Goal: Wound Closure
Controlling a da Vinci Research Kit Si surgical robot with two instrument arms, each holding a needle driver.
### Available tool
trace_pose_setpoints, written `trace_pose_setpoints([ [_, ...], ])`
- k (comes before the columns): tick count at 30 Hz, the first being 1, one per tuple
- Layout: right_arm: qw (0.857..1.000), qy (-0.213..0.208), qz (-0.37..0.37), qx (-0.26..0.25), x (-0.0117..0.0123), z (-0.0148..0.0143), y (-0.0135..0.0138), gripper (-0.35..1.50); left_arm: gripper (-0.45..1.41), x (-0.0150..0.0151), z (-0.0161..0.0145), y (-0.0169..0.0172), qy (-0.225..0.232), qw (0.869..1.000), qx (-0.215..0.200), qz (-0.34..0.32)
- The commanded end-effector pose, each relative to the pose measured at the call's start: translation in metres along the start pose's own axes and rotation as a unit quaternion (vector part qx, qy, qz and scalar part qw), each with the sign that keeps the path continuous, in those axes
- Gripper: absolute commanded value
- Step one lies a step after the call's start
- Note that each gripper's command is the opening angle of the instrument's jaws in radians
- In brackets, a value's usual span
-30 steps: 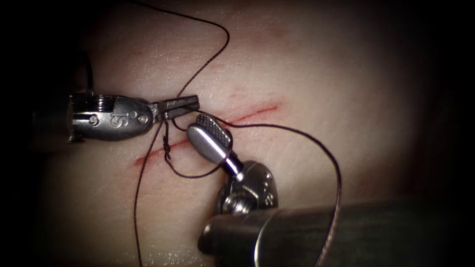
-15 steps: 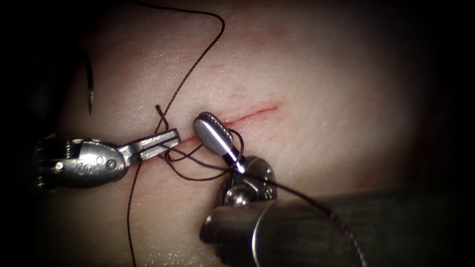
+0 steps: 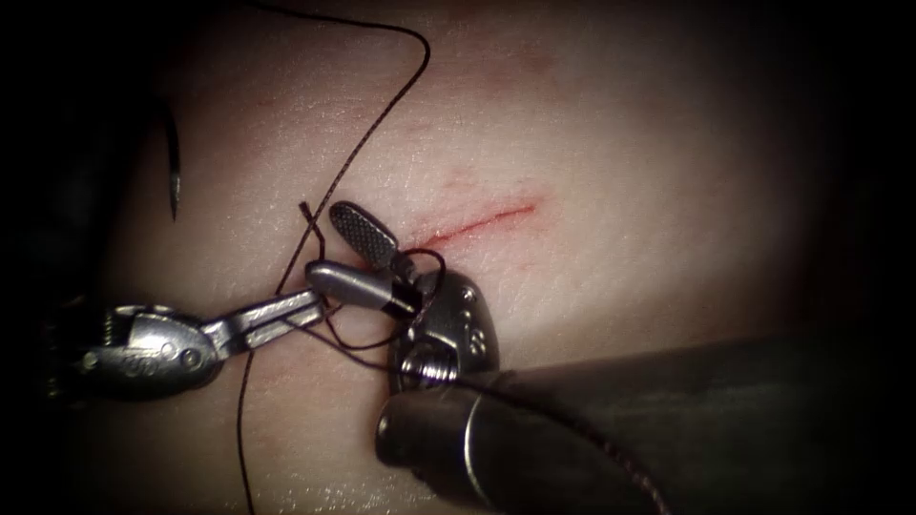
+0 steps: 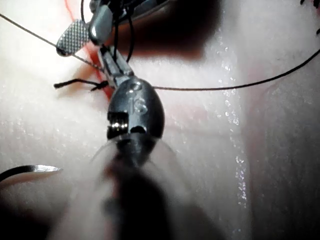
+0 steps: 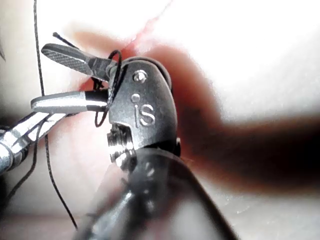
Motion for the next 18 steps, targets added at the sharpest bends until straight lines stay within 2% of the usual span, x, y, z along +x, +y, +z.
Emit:
trace_pose_setpoints([
  [1, 0.997, -0.071, -0.026, -0.006, -0.0021, -0.0002, 0.0004, 0.61, -0.45, -0.0005, 0.0007, 0.0011, -0.003, 1.0, -0.002, 0.0],
  [2, 0.997, -0.071, -0.026, -0.006, -0.0021, -0.0002, 0.0004, 0.61, -0.45, -0.0005, 0.0007, 0.0011, -0.003, 1.0, -0.002, 0.0],
  [3, 0.995, -0.09, -0.04, -0.012, -0.0022, 0.0001, 0.0005, 0.59, -0.45, -0.0005, 0.0007, 0.0012, -0.003, 1.0, -0.002, 0.001],
  [4, 0.991, -0.114, -0.067, -0.027, -0.0024, 0.0005, 0.0007, 0.47, -0.45, -0.0005, 0.0006, 0.0014, -0.004, 1.0, -0.003, -0.001],
  [6, 0.99, -0.119, -0.075, -0.034, -0.0024, 0.0006, 0.0008, 0.47, -0.45, -0.0005, 0.0005, 0.0014, -0.004, 1.0, -0.003, -0.001],
  [10, 0.986, -0.127, -0.094, -0.057, -0.002, 0.0005, 0.001, 0.62, -0.45, -0.0006, 0.0001, 0.0014, -0.003, 1.0, -0.004, -0.001],
  [18, 0.987, -0.124, -0.088, -0.059, 0.0006, -0.0009, 0.0014, 0.68, -0.45, -0.0011, -0.0002, 0.0011, -0.006, 1.0, -0.004, 0.0],
])
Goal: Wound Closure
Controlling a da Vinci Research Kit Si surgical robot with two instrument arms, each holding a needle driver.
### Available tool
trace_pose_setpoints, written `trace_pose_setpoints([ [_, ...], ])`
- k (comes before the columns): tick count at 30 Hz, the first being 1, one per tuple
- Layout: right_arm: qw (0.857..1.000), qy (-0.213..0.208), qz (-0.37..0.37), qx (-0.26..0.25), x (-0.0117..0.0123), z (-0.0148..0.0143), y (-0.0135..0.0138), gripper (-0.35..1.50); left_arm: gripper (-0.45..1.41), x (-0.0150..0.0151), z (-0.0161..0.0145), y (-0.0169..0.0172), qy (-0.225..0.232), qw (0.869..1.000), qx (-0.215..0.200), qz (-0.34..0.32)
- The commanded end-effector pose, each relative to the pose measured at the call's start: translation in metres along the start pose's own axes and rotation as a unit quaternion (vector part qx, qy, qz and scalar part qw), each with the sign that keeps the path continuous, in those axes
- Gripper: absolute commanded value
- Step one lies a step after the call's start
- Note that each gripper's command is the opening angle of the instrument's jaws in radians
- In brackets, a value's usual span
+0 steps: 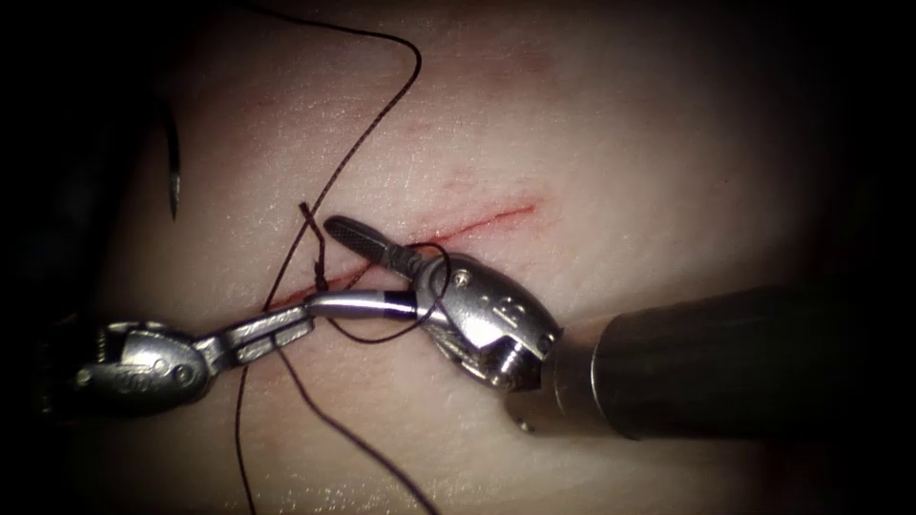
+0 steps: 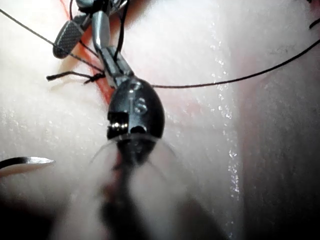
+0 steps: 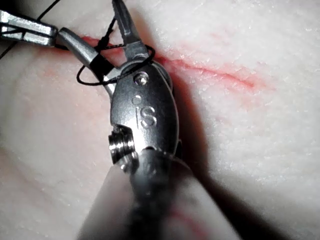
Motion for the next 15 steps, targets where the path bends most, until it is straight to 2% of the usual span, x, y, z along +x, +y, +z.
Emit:
trace_pose_setpoints([
  [1, 1.0, 0.002, 0.007, 0.003, -0.0007, 0.0, -0.0005, 0.69, -0.45, -0.0005, 0.0007, 0.0009, 0.0, 1.0, -0.001, -0.001],
  [10, 1.0, 0.007, 0.01, 0.015, -0.0006, 0.0006, -0.0005, 0.62, -0.45, -0.0013, 0.0009, 0.0016, -0.006, 1.0, -0.005, -0.001],
  [12, 1.0, 0.006, 0.009, 0.013, -0.001, 0.001, -0.0005, 0.52, -0.45, -0.0014, 0.0009, 0.002, -0.007, 1.0, -0.004, -0.002],
  [13, 1.0, 0.005, 0.007, 0.014, -0.0012, 0.0012, -0.0005, 0.31, -0.45, -0.0015, 0.0008, 0.0022, -0.009, 1.0, -0.005, -0.001],
  [15, 1.0, 0.002, 0.002, 0.002, -0.0014, 0.0013, -0.0003, 0.24, -0.45, -0.0016, 0.0008, 0.0025, -0.01, 1.0, -0.005, -0.002],
])
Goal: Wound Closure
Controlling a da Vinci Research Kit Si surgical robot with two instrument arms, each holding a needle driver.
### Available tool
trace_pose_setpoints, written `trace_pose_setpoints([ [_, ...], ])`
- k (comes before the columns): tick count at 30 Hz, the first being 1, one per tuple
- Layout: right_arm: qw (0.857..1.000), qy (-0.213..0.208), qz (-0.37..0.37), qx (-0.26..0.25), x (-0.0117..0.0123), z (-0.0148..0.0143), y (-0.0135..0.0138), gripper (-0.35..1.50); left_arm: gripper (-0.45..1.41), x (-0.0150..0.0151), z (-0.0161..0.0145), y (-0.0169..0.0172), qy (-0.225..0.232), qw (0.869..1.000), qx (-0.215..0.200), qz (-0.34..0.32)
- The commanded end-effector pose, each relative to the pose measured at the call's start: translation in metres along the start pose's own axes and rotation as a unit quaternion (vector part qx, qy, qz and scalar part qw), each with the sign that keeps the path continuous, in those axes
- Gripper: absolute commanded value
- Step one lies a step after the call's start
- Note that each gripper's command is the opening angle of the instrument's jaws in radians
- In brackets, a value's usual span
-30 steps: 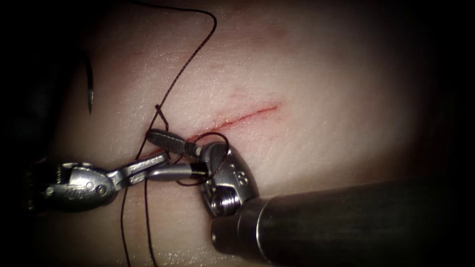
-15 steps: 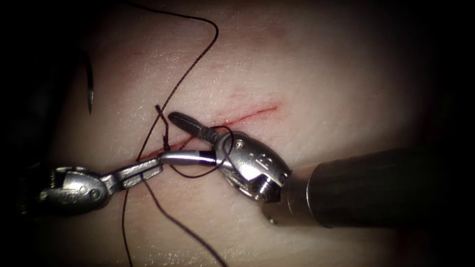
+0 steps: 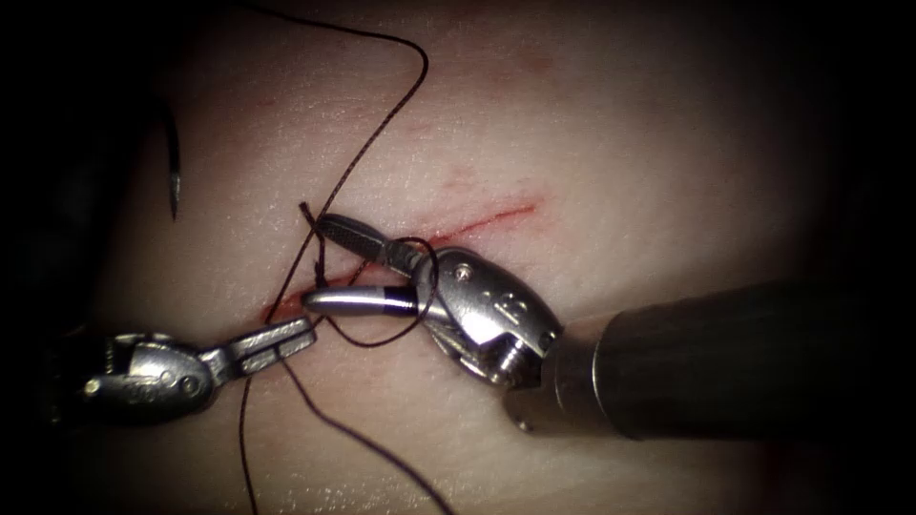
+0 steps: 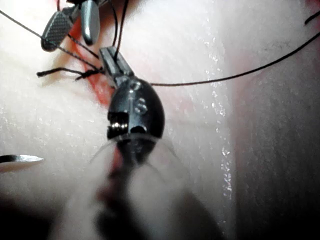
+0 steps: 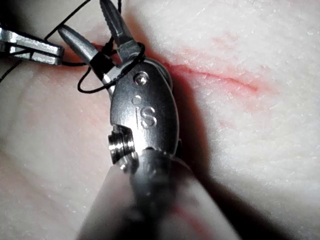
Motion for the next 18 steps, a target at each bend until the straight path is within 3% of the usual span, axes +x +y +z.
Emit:
trace_pose_setpoints([
  [1, 1.0, -0.003, -0.004, -0.01, -0.0012, 0.0003, -0.0001, 0.24, -0.45, -0.0004, 0.0006, 0.001, -0.001, 1.0, -0.002, -0.002],
  [9, 0.998, -0.013, -0.027, -0.053, -0.0011, -0.0001, 0.0005, 0.17, -0.45, -0.0004, 0.0006, 0.0013, -0.003, 1.0, -0.002, -0.001],
  [18, 0.996, -0.05, -0.035, -0.069, -0.0013, 0.0018, -0.0006, 0.34, -0.45, 0.0001, 0.0009, 0.0016, -0.005, 1.0, -0.001, -0.001],
])
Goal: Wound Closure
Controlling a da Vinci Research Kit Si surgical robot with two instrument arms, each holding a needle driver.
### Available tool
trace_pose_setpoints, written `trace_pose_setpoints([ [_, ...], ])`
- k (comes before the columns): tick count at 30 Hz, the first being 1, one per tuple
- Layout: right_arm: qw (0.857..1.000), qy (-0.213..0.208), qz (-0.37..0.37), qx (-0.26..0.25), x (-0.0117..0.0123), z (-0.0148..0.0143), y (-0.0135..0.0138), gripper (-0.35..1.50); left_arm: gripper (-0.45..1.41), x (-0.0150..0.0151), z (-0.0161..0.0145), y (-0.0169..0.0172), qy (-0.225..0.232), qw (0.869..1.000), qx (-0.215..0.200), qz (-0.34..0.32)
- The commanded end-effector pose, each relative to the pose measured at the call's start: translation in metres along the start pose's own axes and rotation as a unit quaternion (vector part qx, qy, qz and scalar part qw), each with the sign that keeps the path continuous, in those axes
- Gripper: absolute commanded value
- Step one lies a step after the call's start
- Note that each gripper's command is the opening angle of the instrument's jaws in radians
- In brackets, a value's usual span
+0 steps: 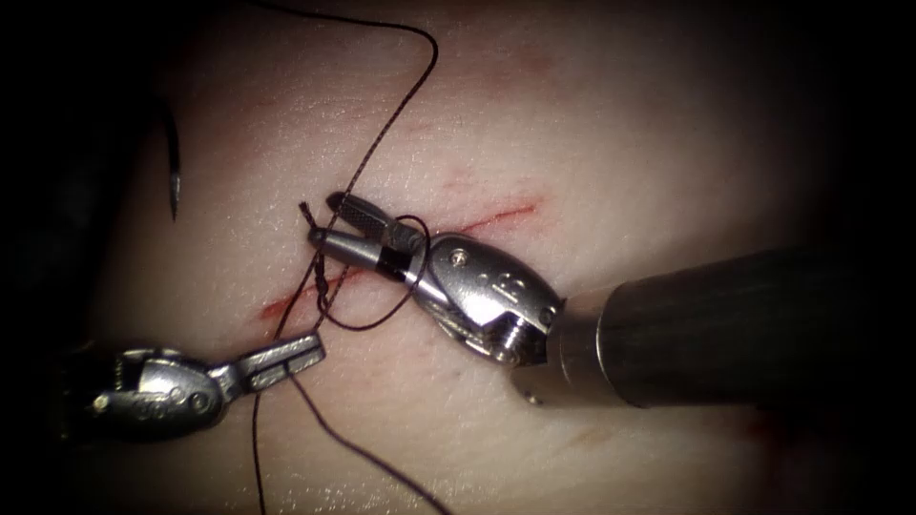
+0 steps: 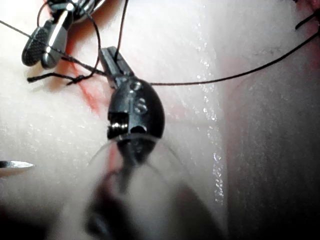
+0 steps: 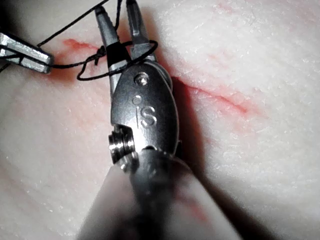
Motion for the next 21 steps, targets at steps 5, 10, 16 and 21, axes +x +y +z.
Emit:
trace_pose_setpoints([
  [5, 0.999, -0.037, -0.005, -0.006, -0.0014, 0.0021, -0.001, 0.42, -0.45, -0.0003, 0.0004, 0.0009, 0.0, 1.0, -0.001, -0.001],
  [10, 0.998, -0.051, -0.007, -0.03, -0.0016, 0.0021, -0.0009, 0.44, -0.45, -0.0003, 0.0003, 0.0009, 0.0, 1.0, -0.001, -0.001],
  [16, 0.997, -0.062, -0.007, -0.052, -0.0016, 0.0023, -0.001, 0.59, -0.45, -0.0002, 0.0004, 0.0009, 0.001, 1.0, -0.002, -0.001],
  [21, 0.996, -0.068, -0.01, -0.054, -0.0019, 0.0033, -0.0011, 0.61, -0.45, -0.0001, 0.0004, 0.001, -0.001, 1.0, -0.002, -0.001],
])
